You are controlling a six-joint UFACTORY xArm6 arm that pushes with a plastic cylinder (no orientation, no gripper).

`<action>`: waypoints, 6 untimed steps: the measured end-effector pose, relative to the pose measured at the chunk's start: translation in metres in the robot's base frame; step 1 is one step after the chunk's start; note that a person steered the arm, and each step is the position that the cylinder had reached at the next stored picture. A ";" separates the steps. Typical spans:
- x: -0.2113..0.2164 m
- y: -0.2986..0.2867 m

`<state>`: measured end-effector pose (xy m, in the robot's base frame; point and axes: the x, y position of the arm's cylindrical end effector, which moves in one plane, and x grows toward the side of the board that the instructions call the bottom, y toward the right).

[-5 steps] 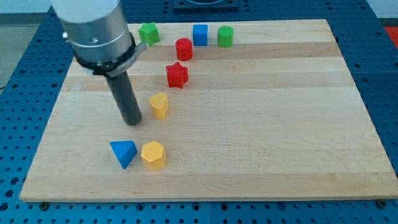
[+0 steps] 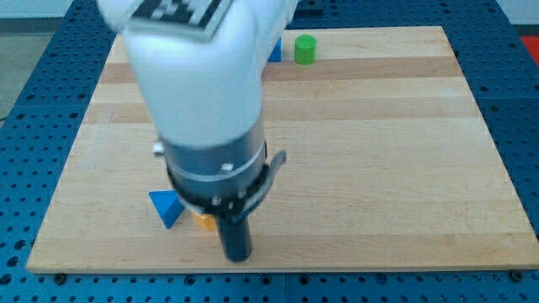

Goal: Point your arm to the green circle

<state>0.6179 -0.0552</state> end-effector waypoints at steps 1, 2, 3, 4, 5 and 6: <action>0.001 -0.016; 0.000 -0.046; 0.000 -0.047; 0.001 -0.047; 0.001 -0.051; -0.017 -0.067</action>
